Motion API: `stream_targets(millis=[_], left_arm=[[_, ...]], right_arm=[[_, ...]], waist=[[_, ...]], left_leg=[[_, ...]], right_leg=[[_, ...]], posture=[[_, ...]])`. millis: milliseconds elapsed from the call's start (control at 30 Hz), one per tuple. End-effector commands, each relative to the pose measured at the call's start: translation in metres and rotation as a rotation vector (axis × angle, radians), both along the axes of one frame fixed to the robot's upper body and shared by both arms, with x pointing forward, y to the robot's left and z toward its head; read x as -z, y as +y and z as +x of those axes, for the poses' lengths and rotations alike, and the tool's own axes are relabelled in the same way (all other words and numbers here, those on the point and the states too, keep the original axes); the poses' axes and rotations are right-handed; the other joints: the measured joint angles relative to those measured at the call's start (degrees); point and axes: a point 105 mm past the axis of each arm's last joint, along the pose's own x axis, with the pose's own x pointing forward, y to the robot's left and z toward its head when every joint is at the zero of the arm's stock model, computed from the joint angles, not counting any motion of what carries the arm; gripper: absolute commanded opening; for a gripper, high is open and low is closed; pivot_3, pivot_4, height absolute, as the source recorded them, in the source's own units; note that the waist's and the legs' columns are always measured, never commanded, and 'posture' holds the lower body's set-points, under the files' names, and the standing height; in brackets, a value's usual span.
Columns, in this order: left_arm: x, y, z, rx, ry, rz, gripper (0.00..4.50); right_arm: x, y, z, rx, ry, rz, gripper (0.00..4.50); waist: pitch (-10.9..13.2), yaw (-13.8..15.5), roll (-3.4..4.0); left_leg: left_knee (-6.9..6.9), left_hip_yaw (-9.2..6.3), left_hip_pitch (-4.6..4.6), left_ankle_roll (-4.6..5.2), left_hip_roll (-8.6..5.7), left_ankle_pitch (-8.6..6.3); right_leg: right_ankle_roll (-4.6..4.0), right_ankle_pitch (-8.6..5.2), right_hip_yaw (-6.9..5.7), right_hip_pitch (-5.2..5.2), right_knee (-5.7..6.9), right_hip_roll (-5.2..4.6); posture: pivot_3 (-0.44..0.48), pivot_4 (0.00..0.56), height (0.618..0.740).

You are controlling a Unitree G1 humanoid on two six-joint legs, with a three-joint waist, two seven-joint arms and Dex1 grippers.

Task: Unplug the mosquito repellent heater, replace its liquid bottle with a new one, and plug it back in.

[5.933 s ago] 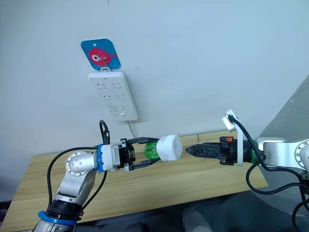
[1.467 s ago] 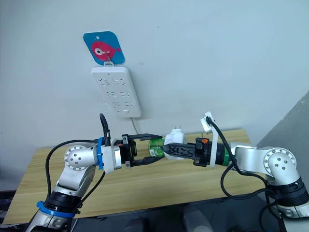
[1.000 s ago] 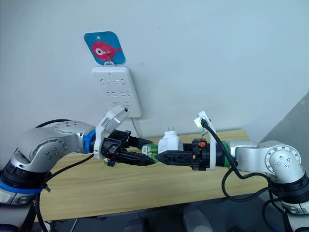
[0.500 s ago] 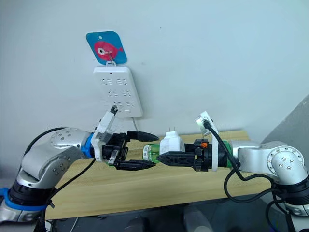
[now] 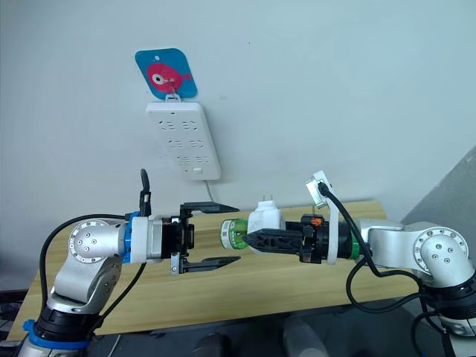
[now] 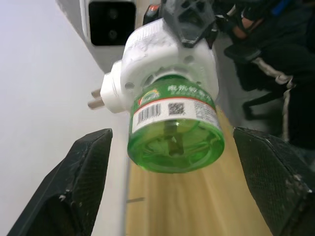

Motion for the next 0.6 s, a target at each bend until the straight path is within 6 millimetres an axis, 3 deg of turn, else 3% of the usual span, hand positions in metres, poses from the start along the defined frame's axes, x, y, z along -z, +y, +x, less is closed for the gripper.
stream_targets(millis=[33, 300, 500, 600], left_arm=[[-0.009, -0.002, -0.003, 0.008, -0.153, -0.040, 4.08], [0.000, -0.004, -0.002, 0.012, -0.175, -0.037, 4.08], [-0.001, -0.011, 0.004, -0.002, -0.183, -0.050, 2.25], [-0.008, -0.011, 0.007, -0.008, -0.194, -0.071, 2.24]], right_arm=[[-0.012, -0.001, -0.001, 0.002, -0.027, 0.043, 3.35], [-0.012, -0.001, -0.001, 0.001, -0.026, 0.043, 3.35], [-0.012, 0.000, -0.002, -0.004, -0.028, 0.042, 3.35], [-0.011, 0.000, -0.002, -0.004, -0.028, 0.041, 3.35]], waist=[[0.00, -0.01, 0.00], [-0.01, -0.12, 0.01], [-0.01, -0.16, 0.01], [-0.01, -0.16, 0.01]], left_leg=[[0.04, 0.01, -0.01, 0.00, 0.00, 0.00], [0.14, 0.03, -0.01, 0.00, 0.00, 0.00], [0.16, 0.02, -0.02, 0.00, 0.00, 0.00], [0.16, 0.02, -0.02, 0.00, 0.00, 0.00]], right_leg=[[0.01, 0.01, 0.02, 0.00, 0.00, 0.00], [0.07, 0.04, 0.04, 0.03, 0.03, 0.00], [0.08, 0.05, 0.03, 0.03, 0.03, 0.00], [0.08, 0.05, 0.03, 0.03, 0.03, 0.00]], posture=[[-0.161, 0.107, 0.729], [-0.161, 0.106, 0.729], [-0.162, 0.106, 0.729], [-0.163, 0.104, 0.729]])
